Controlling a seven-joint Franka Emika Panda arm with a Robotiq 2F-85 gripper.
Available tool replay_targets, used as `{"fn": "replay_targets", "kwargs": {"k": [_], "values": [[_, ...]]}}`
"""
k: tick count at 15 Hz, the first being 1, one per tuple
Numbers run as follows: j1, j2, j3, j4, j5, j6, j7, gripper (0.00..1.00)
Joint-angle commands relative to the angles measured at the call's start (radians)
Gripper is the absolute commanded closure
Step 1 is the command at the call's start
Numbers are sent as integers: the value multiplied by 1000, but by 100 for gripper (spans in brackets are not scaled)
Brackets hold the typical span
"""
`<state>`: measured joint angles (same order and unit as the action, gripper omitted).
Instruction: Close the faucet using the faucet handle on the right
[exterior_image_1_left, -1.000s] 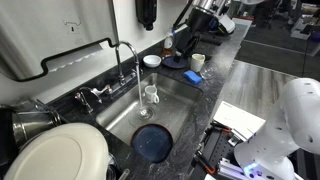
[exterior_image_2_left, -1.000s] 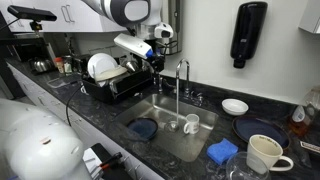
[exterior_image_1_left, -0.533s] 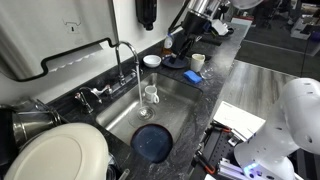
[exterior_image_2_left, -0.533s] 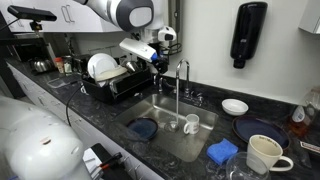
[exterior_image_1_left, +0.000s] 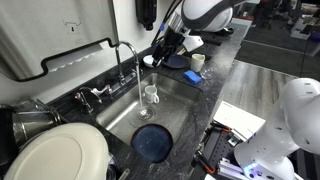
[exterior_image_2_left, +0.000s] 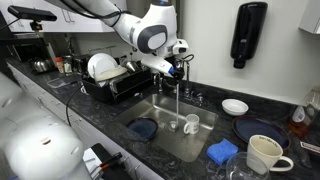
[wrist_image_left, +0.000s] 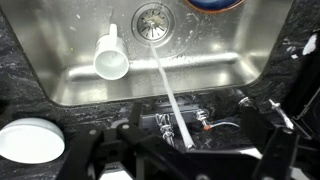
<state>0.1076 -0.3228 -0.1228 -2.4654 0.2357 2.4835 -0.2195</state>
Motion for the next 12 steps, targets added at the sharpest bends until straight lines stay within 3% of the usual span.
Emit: {"fn": "replay_targets", "kwargs": {"k": [1,12], "values": [[-36,127,6,79,-13,76,-5,0],[-87,269,-7,220,5,62,-205,0]]}}
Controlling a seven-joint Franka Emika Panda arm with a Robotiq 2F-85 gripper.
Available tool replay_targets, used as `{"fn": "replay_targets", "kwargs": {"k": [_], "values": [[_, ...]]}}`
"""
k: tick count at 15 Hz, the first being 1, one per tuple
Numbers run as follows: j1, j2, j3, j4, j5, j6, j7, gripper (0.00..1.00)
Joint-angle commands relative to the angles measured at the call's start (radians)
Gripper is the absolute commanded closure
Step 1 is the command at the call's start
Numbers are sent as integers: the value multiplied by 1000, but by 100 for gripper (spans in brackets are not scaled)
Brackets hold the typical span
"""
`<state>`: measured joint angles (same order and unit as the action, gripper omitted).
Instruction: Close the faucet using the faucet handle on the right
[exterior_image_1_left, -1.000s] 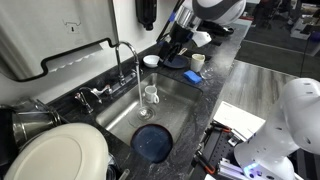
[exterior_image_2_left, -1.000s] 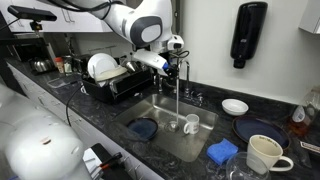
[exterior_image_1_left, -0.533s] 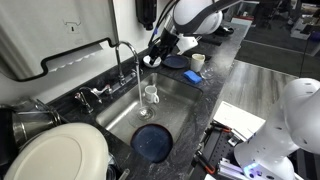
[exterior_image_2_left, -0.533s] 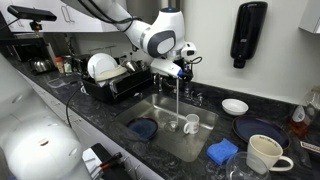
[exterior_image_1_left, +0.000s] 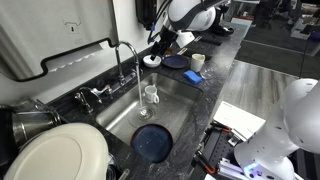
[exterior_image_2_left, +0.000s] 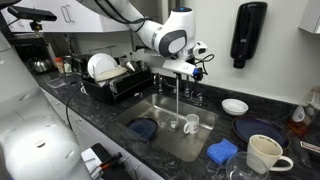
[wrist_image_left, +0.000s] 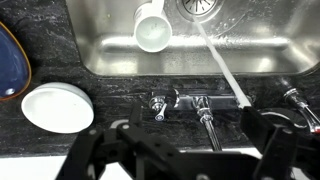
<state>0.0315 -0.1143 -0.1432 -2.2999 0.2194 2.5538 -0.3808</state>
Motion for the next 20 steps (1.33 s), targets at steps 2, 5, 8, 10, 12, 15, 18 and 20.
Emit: {"fn": "replay_targets", "kwargs": {"k": [2,5,8,10,12,15,18,20], "values": [[-14,121,16,97,45,0,-47,0],[-33,222,28,167,65,9,-57,0],[-51,195,50,139,27,2,-12,0],[-60,233,54,168,24,1,-10,0],[-62,240,56,176,24,1,-10,0],[-79,278,85,198,98,-17,-68,0],[-101,323,121,215,168,-10,-94,0],[-114,341,137,218,187,4,-91,0]]}}
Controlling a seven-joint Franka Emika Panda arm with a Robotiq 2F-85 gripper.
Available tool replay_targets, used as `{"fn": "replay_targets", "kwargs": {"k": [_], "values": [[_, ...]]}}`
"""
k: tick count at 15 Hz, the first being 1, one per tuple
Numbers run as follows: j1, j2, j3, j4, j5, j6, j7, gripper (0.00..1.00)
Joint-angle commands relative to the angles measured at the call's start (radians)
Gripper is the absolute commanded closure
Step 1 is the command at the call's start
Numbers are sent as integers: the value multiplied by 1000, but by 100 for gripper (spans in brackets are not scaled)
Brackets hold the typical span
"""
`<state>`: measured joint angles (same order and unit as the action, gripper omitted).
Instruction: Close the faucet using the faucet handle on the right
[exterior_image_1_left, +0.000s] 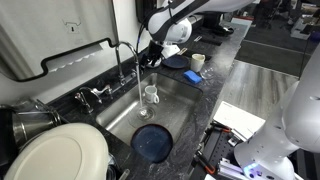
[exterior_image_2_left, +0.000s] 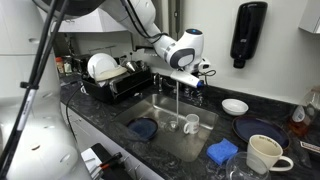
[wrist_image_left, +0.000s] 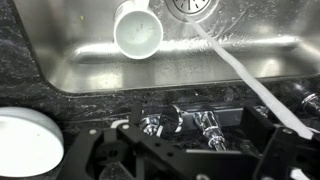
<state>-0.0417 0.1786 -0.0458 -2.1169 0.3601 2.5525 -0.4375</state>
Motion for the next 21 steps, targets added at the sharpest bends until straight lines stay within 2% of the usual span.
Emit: {"fn": "replay_targets", "kwargs": {"k": [1,5,13,17,21], "values": [[-46,47,45,29,51,19,-25,0],[-54,50,49,30,28,55,9,0],[-61,185,59,152,-24,77,60,0],[-39,227,29,180,-137,125,182,0],[17,256,-59,195,-347,166,398,0]]}}
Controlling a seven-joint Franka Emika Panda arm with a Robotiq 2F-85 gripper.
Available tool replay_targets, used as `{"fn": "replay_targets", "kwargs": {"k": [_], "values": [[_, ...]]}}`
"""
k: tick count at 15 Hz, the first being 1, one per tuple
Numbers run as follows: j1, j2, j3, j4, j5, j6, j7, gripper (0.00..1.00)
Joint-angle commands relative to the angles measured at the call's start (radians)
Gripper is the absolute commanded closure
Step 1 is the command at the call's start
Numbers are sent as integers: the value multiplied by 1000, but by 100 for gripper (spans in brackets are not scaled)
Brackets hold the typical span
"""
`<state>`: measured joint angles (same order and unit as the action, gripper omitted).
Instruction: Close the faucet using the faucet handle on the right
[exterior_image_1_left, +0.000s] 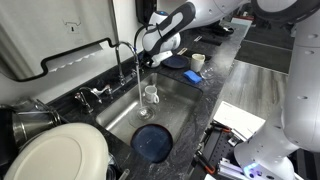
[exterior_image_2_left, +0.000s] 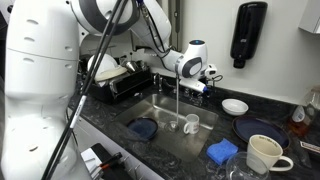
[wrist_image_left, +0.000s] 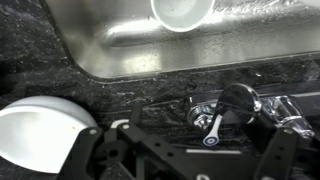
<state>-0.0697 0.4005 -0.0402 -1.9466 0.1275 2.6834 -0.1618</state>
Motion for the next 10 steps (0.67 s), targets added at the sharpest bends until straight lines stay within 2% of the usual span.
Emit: {"fn": "replay_targets", "kwargs": {"k": [1,6,10], "values": [[58,36,-88,24,-162,36,171,0],[115,51,-187,38,-353,24,375,0],[136,112,-237,88,-430,66,472,0]]}}
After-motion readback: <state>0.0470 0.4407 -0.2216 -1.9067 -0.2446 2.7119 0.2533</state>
